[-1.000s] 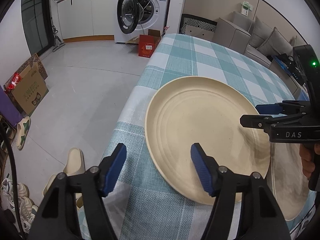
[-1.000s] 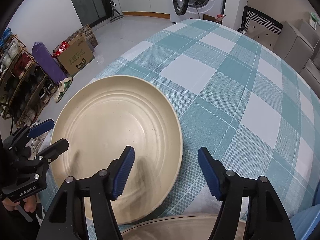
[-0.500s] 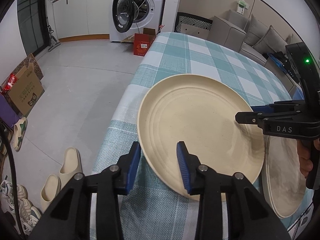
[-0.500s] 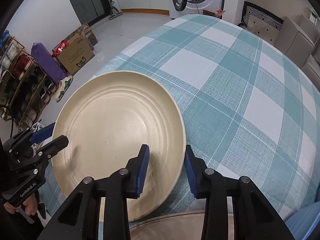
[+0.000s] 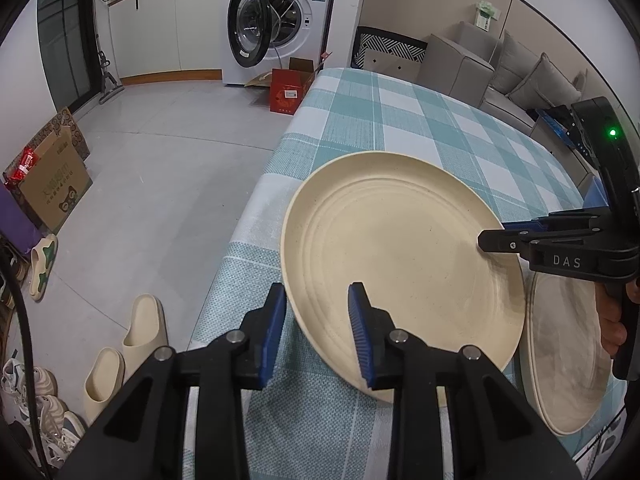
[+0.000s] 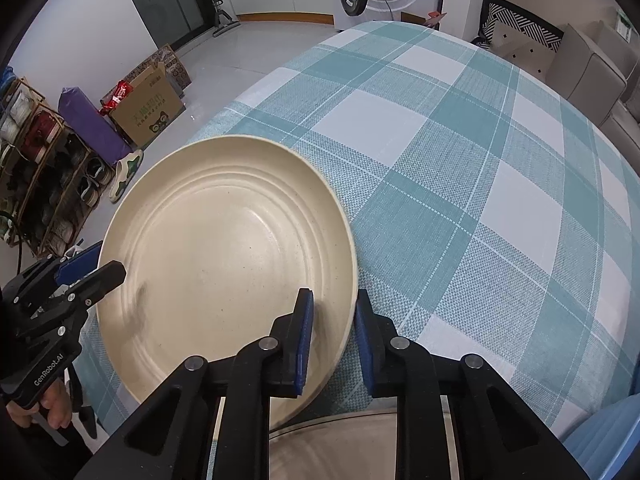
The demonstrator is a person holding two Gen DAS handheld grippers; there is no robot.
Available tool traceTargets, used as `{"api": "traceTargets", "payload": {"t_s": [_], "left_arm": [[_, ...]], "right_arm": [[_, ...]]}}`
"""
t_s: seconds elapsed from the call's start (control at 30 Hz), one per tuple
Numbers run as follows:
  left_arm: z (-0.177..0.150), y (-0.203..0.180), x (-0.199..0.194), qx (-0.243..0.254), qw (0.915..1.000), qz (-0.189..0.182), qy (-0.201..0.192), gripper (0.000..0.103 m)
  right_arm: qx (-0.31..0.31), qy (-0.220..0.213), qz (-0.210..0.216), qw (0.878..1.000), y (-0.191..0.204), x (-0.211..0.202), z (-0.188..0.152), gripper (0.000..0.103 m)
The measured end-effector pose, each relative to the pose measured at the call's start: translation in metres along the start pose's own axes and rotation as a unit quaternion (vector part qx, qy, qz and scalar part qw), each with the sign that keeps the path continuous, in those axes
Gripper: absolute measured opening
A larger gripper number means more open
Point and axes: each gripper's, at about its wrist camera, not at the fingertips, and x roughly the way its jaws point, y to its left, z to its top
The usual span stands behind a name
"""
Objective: Organize plates and bowls
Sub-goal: 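Lift the cream plate with both grippers and carry it toward the plate stack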
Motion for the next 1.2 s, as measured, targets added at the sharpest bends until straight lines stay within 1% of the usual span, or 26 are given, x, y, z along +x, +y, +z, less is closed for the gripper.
{"api": "traceTargets", "payload": {"t_s": [0.53,0.83,1.2], "left_arm": [[0.004,0.005,-0.016,-0.004,0.9998,0.004,-0.018,0.03],[0.005,0.003,-0.028,0.0,0.9996,0.002,-0.029,0.03],[0.006,-0.01,-0.041,0.015,0.999,-0.019,-0.037,0.03]], "right_arm": [[-0.007,-0.007,0.003,1.0,0.006,-0.016,0.002,0.02],[-0.017,-0.014,-0.008,1.0,0.013,-0.032,-0.001,0.02],[-0.002,-0.018,-0.017,1.0,0.004,-0.055,-0.014,0.02]]}}
